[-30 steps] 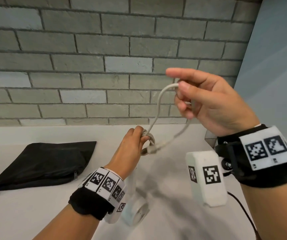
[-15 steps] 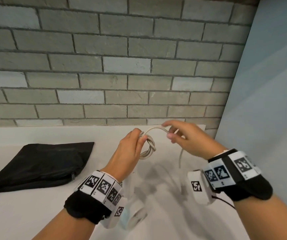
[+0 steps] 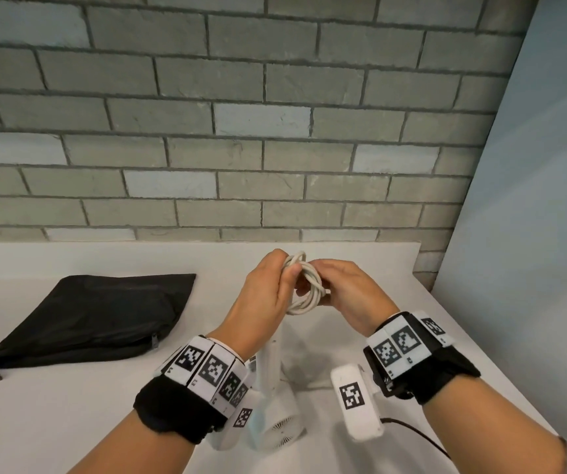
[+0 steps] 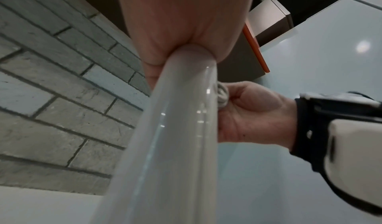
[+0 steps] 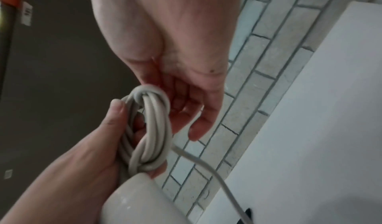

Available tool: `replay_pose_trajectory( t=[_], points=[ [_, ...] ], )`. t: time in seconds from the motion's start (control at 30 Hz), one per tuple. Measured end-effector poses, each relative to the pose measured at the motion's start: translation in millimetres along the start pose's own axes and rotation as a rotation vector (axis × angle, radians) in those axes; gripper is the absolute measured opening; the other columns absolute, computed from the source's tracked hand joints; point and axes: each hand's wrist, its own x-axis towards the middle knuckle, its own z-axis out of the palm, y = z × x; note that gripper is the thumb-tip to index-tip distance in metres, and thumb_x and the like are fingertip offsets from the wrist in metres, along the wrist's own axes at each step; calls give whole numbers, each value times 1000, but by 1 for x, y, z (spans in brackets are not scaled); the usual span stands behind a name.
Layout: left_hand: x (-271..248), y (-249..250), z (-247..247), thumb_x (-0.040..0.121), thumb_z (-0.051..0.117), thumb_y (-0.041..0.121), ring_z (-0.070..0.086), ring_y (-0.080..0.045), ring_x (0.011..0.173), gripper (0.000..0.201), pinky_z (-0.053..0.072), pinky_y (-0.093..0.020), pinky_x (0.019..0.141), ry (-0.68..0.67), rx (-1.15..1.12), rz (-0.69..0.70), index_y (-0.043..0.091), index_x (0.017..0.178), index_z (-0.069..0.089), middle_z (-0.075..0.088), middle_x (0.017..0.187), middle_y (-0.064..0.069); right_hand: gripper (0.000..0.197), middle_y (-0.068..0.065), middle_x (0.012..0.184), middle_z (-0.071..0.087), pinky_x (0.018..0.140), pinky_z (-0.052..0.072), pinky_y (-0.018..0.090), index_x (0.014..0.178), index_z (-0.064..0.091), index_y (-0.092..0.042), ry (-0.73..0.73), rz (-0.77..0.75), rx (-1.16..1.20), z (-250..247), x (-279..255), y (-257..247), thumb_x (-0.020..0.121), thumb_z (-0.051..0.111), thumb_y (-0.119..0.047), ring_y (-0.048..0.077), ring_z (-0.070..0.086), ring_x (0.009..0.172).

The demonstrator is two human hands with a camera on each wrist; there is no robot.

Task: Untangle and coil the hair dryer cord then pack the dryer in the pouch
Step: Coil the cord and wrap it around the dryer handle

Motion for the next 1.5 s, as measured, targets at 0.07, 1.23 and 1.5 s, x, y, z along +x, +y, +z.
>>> replay_pose_trajectory(
  t=[0.07,1.23,1.5],
  points=[
    [2,-1,2,91,31,42,50,-7,63,35,38,-13,57,10,11,-7,11,82,45,51,71,4,34,10,82,62,82,52,44,95,65,0,-60,5,90,0,-3,4,91,49,-30,20,59,79],
    [8,1,8,96,36,33,42,-4,57,21,32,-16,48,1,196,-80,15,85,35,40,66,10,22,1,50,48,76,51,30,85,48,-6,108,28,461,-19,-30,3,85,32,10,17,54,55],
    [10,11,16,96,35,33,49,-14,57,22,36,-17,51,-28,162,-38,14,85,36,47,74,1,6,-13,38,34,40,30,19,90,59,-6,111,28,97,-35,-40,0,87,53,-5,5,26,35]
  ],
)
